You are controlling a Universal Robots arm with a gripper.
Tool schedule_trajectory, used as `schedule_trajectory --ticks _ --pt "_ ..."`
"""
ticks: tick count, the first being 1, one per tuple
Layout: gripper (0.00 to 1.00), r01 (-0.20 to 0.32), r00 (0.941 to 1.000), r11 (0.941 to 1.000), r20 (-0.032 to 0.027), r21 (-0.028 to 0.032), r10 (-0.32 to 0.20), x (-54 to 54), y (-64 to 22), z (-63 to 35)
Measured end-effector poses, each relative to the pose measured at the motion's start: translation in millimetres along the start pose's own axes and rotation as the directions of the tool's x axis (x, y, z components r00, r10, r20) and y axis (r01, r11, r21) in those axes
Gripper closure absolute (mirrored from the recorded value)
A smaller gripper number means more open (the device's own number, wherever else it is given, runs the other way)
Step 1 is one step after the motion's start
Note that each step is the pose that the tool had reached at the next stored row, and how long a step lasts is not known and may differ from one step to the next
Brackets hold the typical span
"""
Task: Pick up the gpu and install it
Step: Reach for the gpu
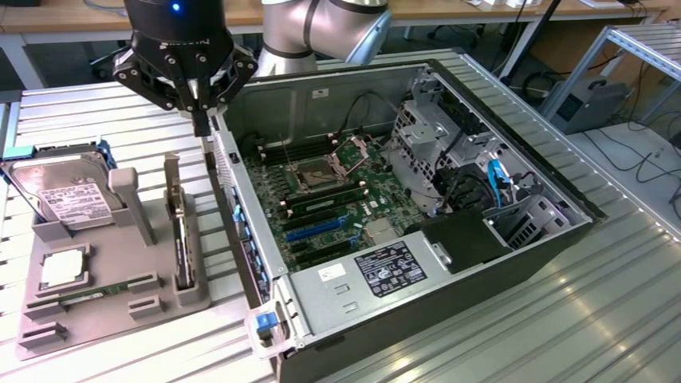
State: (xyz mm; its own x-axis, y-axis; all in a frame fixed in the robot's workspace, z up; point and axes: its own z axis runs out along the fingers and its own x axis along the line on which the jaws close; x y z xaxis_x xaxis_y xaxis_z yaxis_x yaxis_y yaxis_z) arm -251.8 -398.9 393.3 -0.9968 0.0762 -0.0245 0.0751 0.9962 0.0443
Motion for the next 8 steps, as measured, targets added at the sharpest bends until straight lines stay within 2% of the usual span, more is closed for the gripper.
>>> schedule_trajectory --ticks 8 --pt "0.89 0.0 1.0 1.0 0.0 0.0 0.0 2.9 -0.2 -0.1"
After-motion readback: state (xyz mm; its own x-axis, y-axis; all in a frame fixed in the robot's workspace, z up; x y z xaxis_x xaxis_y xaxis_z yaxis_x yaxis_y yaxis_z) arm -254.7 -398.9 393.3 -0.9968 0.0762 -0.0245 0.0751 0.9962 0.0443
